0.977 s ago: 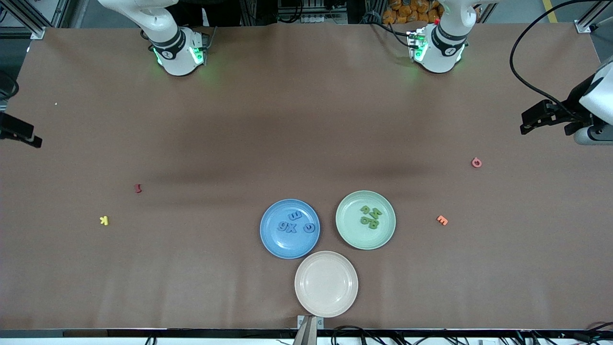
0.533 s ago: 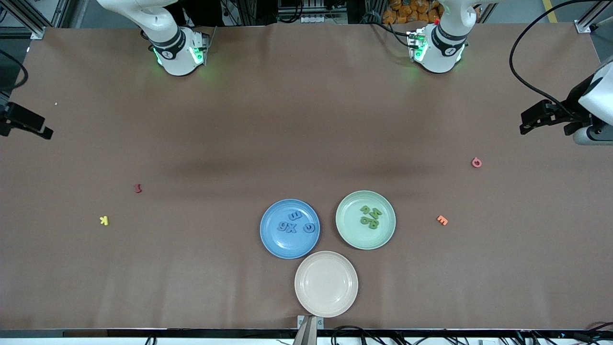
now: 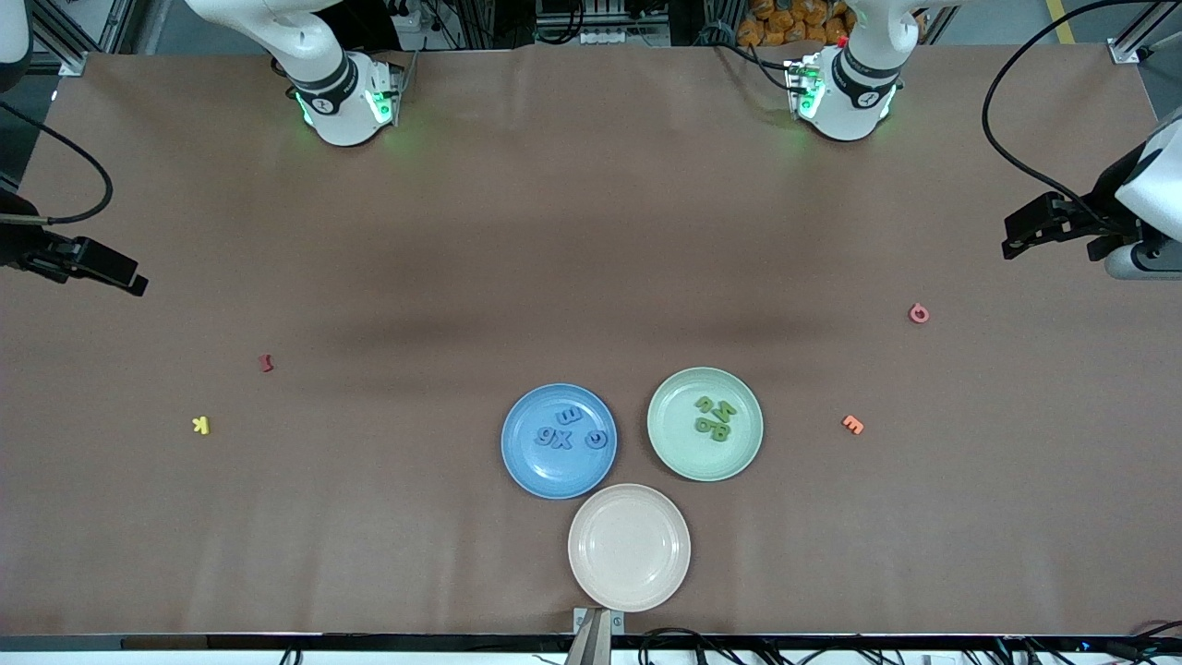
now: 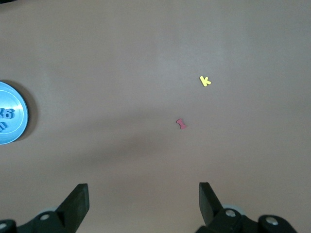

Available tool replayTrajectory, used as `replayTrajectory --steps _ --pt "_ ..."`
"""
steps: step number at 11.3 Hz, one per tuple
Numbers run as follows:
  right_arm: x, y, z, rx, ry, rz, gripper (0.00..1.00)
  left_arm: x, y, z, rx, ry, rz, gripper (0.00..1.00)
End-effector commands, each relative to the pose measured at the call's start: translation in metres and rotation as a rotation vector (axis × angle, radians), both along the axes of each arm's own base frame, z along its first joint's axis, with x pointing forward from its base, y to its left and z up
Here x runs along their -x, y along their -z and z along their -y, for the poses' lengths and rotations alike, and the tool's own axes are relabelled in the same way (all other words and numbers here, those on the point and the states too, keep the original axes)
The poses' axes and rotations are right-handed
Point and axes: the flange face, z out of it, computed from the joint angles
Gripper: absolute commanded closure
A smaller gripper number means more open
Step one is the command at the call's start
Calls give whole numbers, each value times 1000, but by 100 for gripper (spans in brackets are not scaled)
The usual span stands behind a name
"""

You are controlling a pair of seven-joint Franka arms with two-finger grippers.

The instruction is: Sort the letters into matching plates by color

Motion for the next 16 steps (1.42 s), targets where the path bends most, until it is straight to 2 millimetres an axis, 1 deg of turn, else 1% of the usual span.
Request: replayTrajectory --steps 1,3,9,15,16 --pt "12 -11 -3 12 8 18 0 3 -3 1 -14 -6 -4 0" --pt "17 -18 -2 9 8 24 0 2 0 1 -14 -6 -9 0" --pt "16 -17 -2 8 8 24 0 -2 6 5 -8 -2 -17 0" --pt "15 -16 0 11 4 23 0 -3 5 9 -7 5 -6 0" --pt "15 -16 0 11 4 23 0 -6 8 7 -5 2 -5 0"
